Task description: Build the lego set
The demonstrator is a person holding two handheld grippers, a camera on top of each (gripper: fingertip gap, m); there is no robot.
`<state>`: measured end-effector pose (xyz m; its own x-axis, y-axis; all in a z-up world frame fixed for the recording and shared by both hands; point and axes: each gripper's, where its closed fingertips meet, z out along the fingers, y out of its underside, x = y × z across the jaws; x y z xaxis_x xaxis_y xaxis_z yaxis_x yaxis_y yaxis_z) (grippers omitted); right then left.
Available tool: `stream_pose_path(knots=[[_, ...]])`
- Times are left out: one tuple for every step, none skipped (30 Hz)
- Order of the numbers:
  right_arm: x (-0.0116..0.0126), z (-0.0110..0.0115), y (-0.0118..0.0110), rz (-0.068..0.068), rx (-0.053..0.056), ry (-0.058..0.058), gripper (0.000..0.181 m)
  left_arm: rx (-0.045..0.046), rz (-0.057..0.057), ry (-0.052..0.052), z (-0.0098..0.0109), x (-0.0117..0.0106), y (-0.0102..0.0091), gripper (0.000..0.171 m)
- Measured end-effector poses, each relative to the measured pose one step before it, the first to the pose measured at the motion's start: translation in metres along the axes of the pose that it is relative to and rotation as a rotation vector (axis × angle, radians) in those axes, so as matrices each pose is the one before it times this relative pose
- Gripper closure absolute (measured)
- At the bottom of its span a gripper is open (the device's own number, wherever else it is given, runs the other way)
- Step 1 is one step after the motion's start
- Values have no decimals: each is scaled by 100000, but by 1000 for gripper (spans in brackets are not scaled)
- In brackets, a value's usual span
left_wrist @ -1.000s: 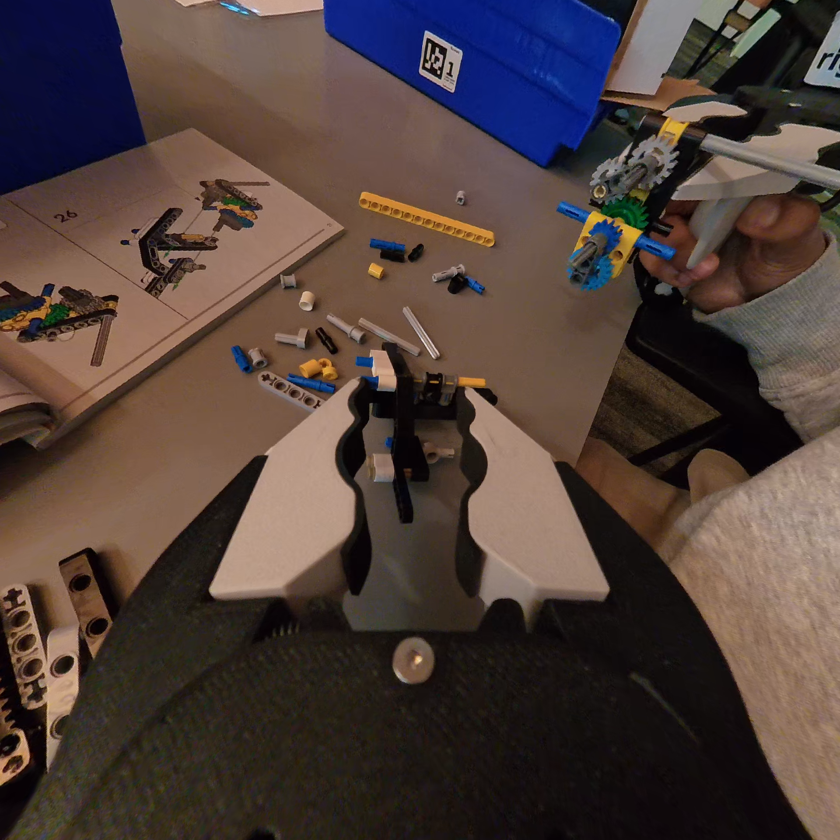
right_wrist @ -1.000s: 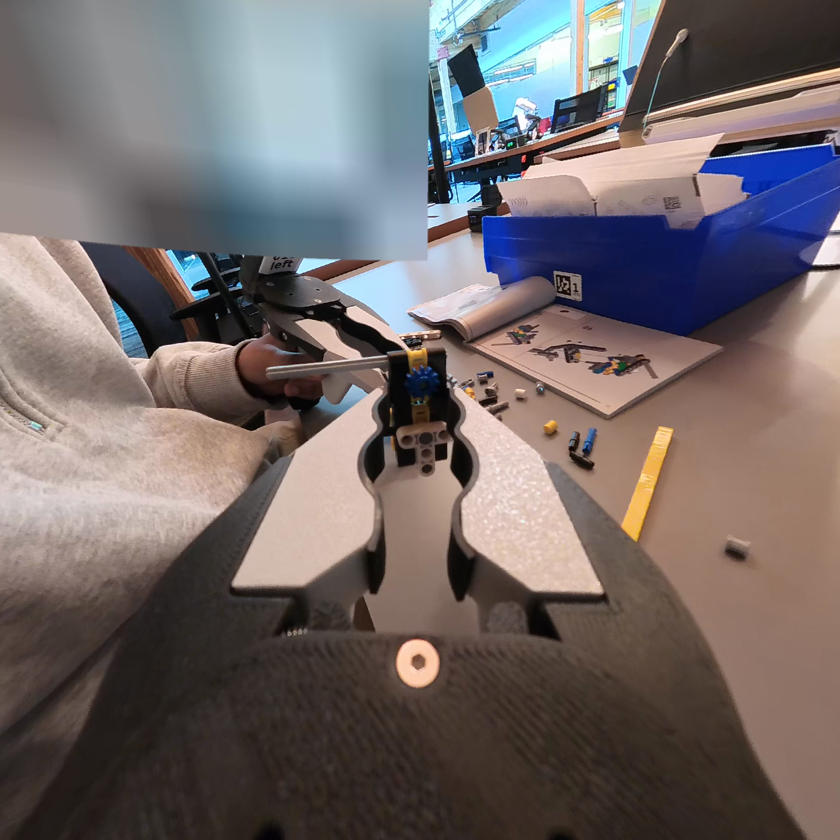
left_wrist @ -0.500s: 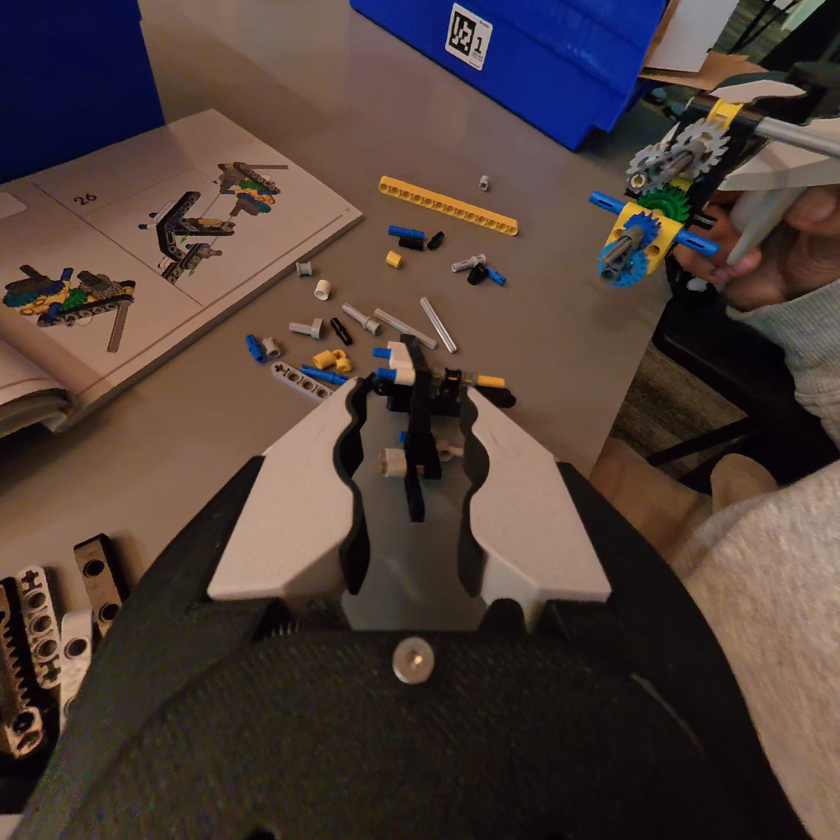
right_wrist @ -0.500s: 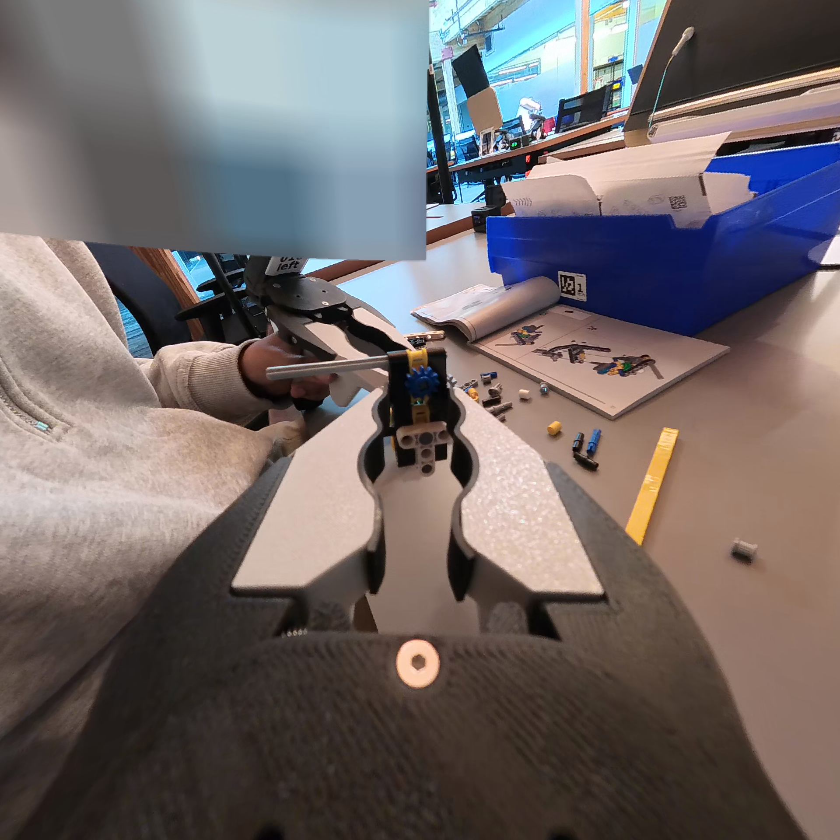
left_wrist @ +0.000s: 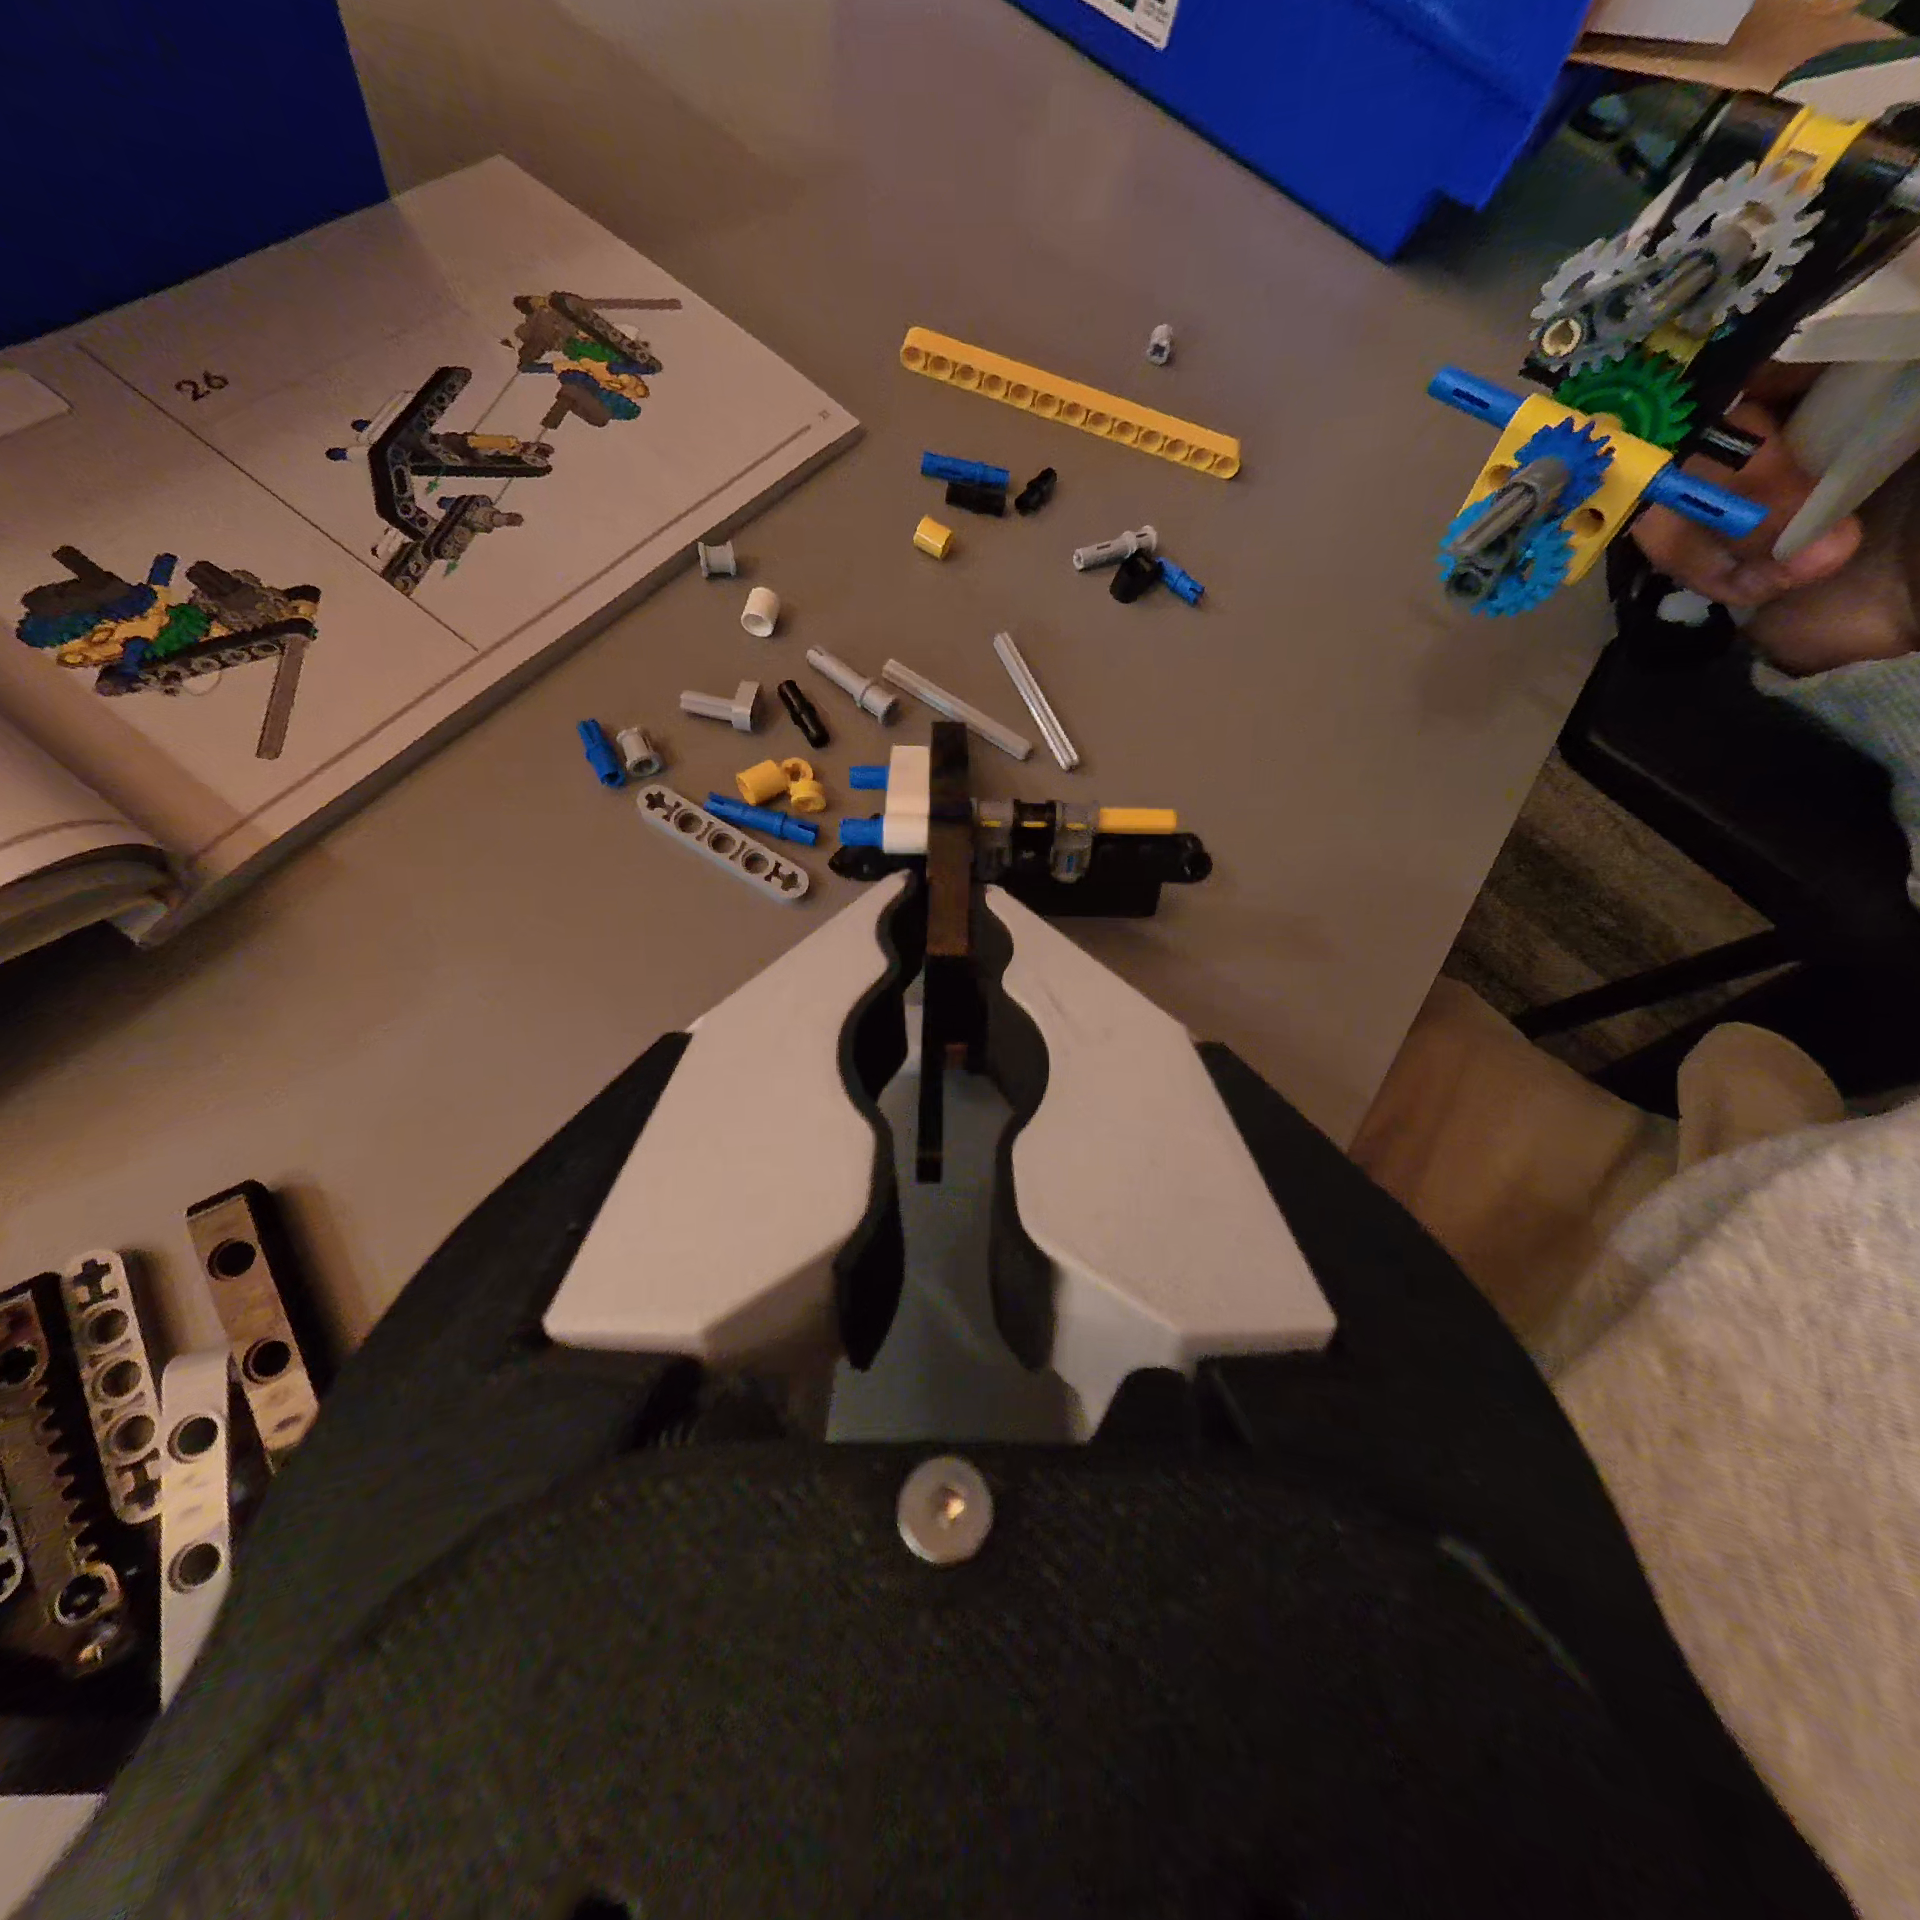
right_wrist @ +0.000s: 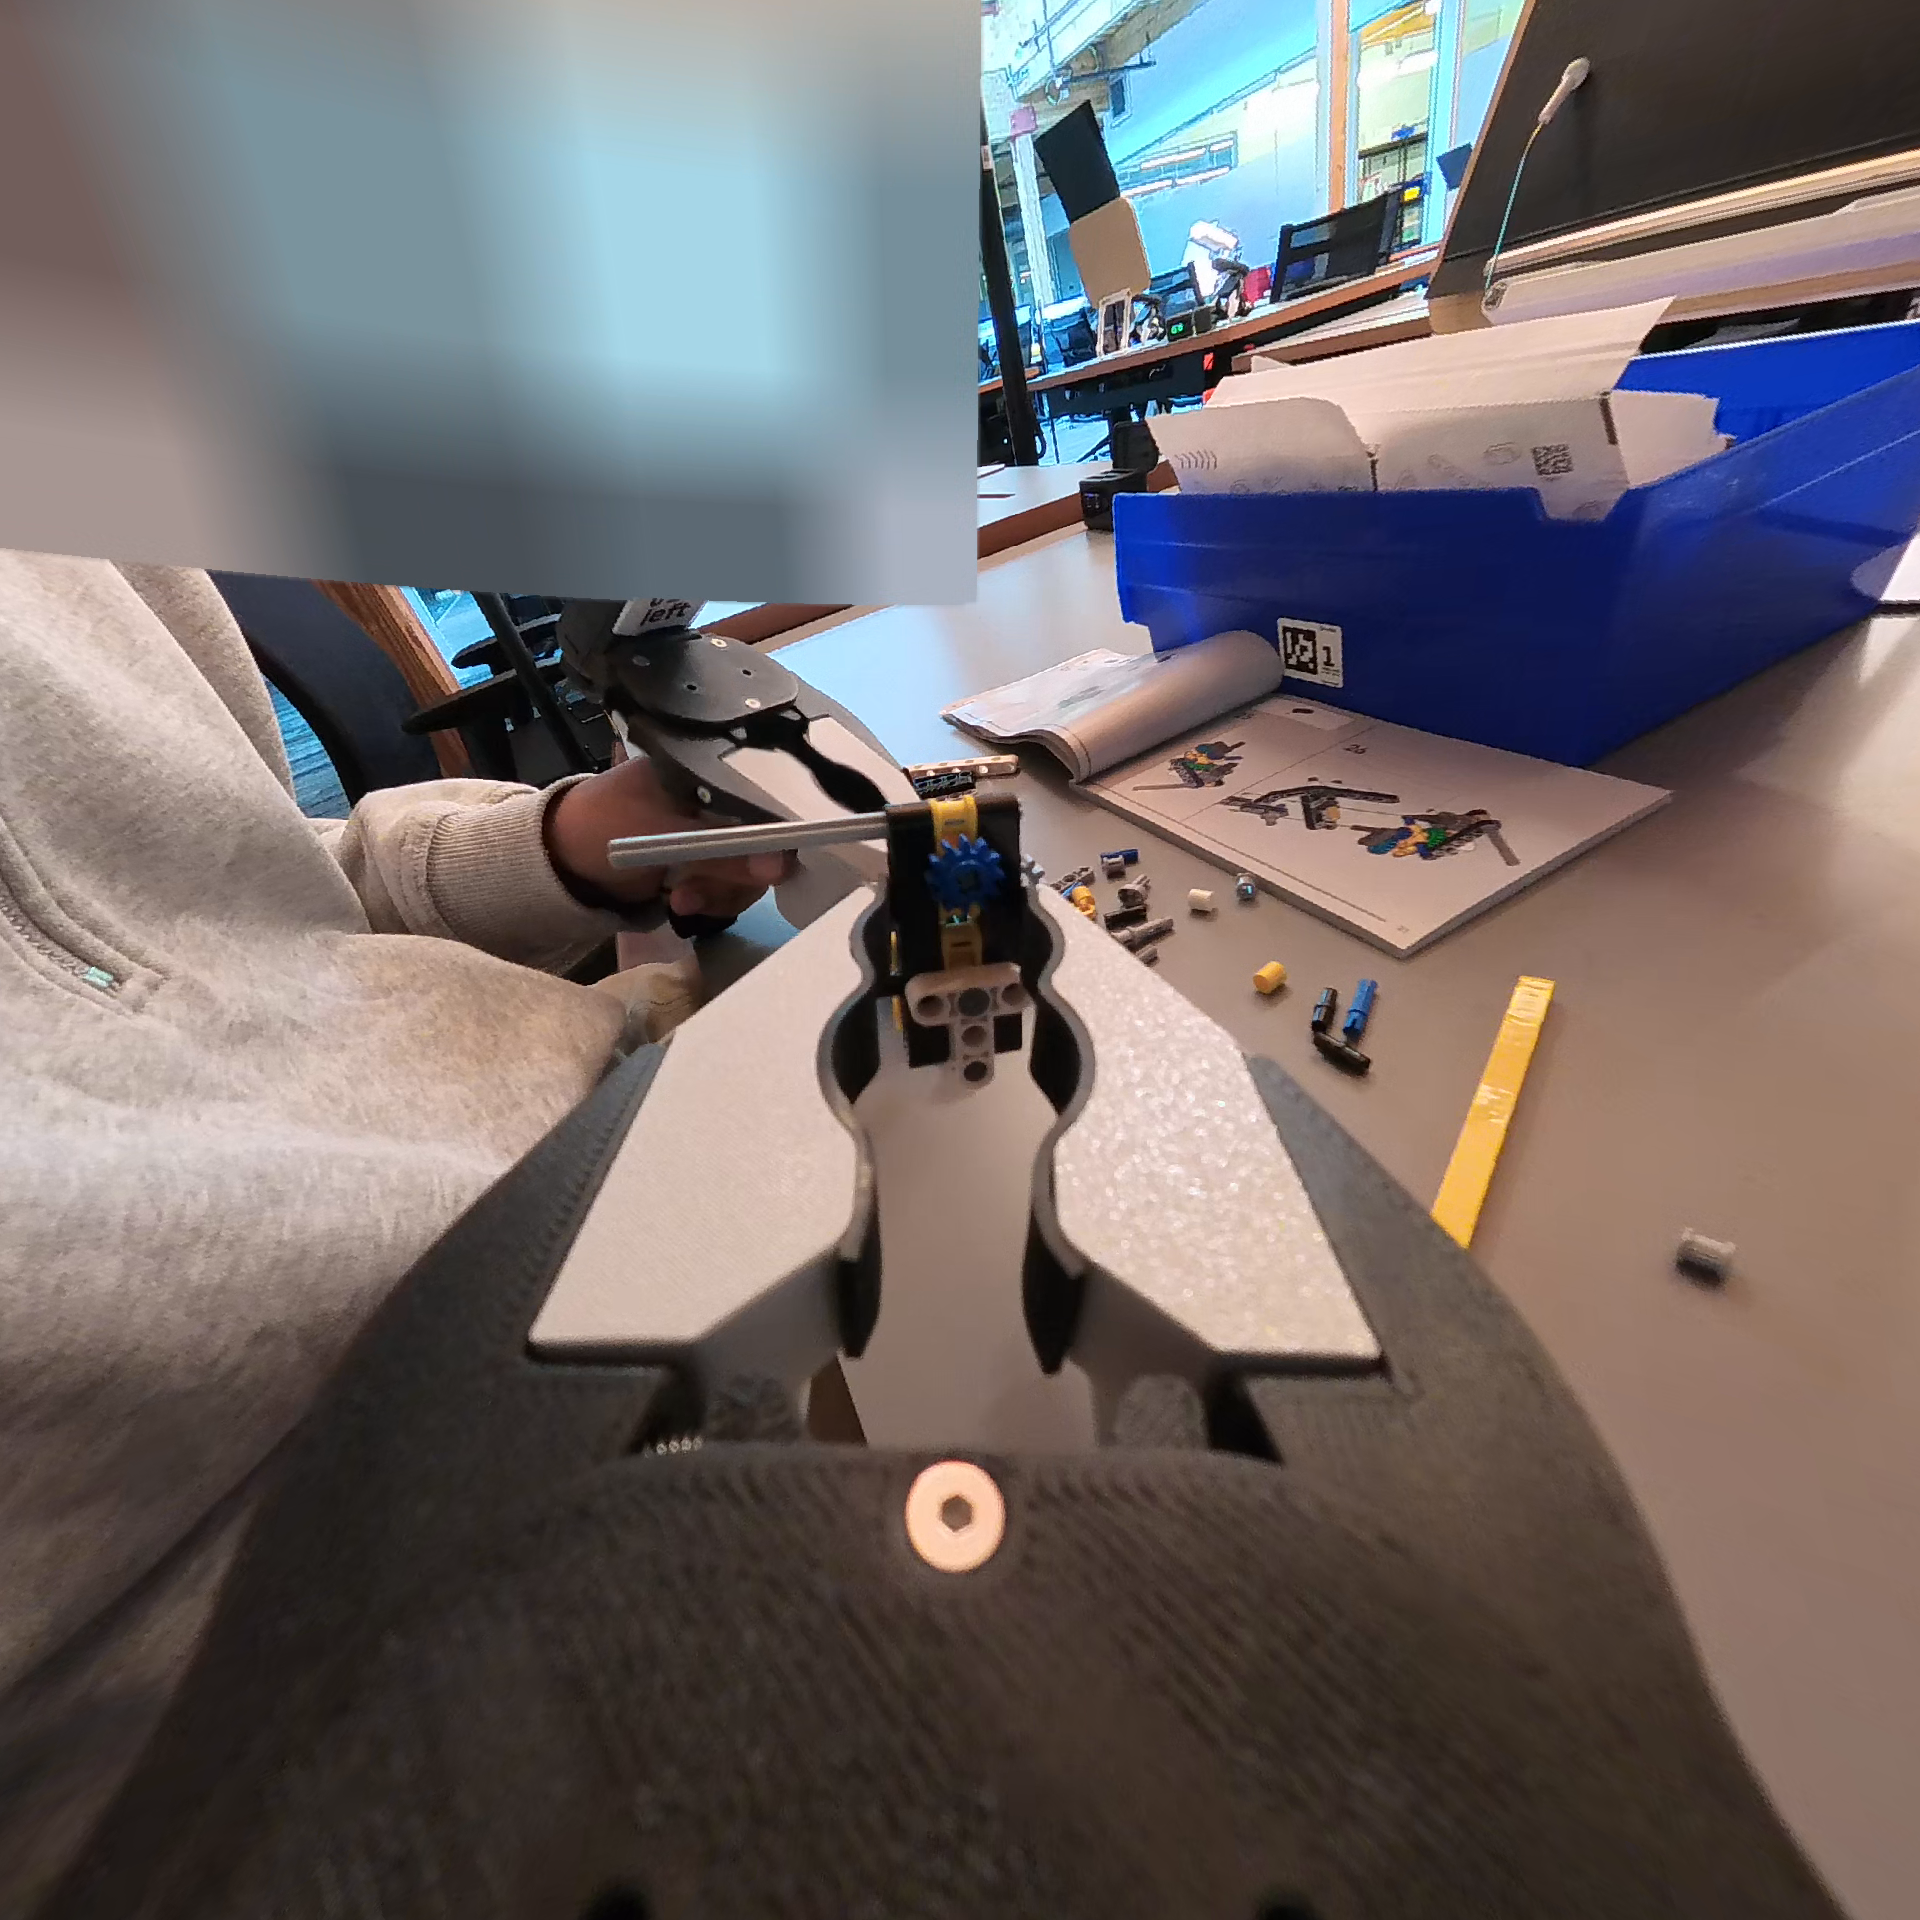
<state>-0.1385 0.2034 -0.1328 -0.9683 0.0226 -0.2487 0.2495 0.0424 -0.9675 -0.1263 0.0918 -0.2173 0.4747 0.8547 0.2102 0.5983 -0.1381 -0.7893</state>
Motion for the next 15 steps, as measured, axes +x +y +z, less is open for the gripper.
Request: stream_pose_path(knots=[[15, 3, -9, -6, 44, 35, 158, 847, -842, 1353, -82, 65, -92, 167], [3, -11, -28, 0, 140, 34, 158, 1671, -1281, 1280, -173, 0, -196, 167], [6, -22, -46, 29, 255, 0, 158, 2464, -1316, 1730, -231, 17, -308, 167], [0, -16, -48, 86, 337, -34, 158, 2986, -1261, 2215, -275, 76, -379, 167], [-4, -31, -70, 149, 410, -81, 159, 3340, -1059, 2859, -299, 153, -429, 167], [-8, -32, -80, 201, 535, -173, 158, 3608, -1027, 3276, -321, 220, -463, 167], [-31, -35, -106, 292, 645, -277, 159, 3978, -804, 3610, -332, 288, -509, 167], [-35, -31, -107, 362, 697, -358, 159, 4332, -456, 4082, -333, 399, -549, 167], [-37, -23, -103, 361, 663, -366, 159, 4409, -405, 3832, -344, 389, -560, 167], [-36, -19, -89, 308, 580, -318, 159, 4343, -287, 3856, -322, 424, -526, 167], [-50, 2, -58, 251, 463, -323, 159, 4204, -239, 4020, -296, 472, -496, 167], [-66, 32, -44, 205, 312, -369, 159, 3901, -292, 3954, -267, 480, -447, 167], [-81, 39, -13, 123, 133, -382, 158, 3506, -311, 4069, -220, 509, -392, 167], [-73, 59, 11, 2, -19, -314, 158, 2548, -450, 3299, -189, 387, -275, 167], [-84, 71, 23, -59, -128, -271, 159, 1814, -237, 2643, -171, 301, -222, 167]])
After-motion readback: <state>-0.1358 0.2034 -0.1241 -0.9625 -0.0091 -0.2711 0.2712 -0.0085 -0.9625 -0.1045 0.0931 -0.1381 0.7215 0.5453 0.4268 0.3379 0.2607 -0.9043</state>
